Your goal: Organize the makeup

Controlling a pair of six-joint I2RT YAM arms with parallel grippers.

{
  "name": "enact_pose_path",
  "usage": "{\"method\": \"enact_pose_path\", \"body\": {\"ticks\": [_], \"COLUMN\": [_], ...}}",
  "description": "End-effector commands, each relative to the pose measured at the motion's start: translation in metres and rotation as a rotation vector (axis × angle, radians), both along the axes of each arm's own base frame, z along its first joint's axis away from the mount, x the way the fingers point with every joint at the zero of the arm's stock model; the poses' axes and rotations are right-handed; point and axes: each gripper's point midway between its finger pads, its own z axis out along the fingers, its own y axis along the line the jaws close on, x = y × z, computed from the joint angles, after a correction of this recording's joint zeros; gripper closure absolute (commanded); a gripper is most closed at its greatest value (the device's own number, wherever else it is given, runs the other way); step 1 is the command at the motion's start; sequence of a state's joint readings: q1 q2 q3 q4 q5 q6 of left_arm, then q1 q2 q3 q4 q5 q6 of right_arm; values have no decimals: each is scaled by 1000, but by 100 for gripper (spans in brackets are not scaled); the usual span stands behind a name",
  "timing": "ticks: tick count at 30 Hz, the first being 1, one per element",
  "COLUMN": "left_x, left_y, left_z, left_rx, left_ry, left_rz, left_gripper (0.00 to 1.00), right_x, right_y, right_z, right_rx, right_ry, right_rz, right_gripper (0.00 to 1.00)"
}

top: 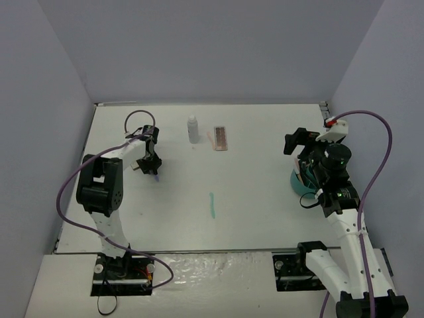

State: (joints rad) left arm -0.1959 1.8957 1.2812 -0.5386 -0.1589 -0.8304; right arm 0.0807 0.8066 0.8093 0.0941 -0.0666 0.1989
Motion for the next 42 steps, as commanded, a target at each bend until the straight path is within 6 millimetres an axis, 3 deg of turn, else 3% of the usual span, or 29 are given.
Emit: {"method": "enact_pose_path", "body": {"ticks": [1, 6, 10, 12, 15, 16, 20, 22, 23, 25, 32, 37, 42], "left_x": [-1, -2, 4, 6, 8, 4, -18, -33, -35, -51, -92, -110, -118], "left_y": [1, -1, -14, -26, -53, -74, -133, -158, -163, -194, -254, -273, -280], "left_z": [-4, 8, 46, 84, 129, 148, 206, 235, 240, 269, 305, 323, 331], "left_rx": [-1, -13, -29, -5, 33, 45, 21, -20, -25, -72, -139, -178, -201], "left_ry": [7, -39, -188, -310, -474, -547, -776, -882, -901, -1011, -1118, -1175, -1207], "left_rz": [22, -11, -129, -227, -379, -494, -769, -876, -902, -1008, -1224, -1287, -1302], "left_gripper": [79, 98, 100, 100, 100, 100, 100, 100, 100, 100, 100, 100, 100], "right_x": [3, 3, 1, 0, -1, -3, -15, -18, -19, -20, -26, -23, -19], "right_y": [0, 4, 20, 34, 57, 69, 112, 128, 135, 152, 197, 211, 215], "right_z": [22, 23, 27, 30, 29, 31, 36, 39, 37, 37, 43, 41, 40], "right_rx": [-11, -9, -11, -7, 9, 26, 78, 90, 92, 105, 146, 159, 181], "right_ry": [-82, -82, -85, -81, -54, -44, -20, -10, -2, 13, 16, 19, 17], "right_rz": [-5, 14, 112, 193, 326, 394, 636, 705, 727, 773, 864, 869, 859], "right_gripper": [0, 0, 0, 0, 0, 1, 2, 4, 4, 7, 15, 18, 26]}}
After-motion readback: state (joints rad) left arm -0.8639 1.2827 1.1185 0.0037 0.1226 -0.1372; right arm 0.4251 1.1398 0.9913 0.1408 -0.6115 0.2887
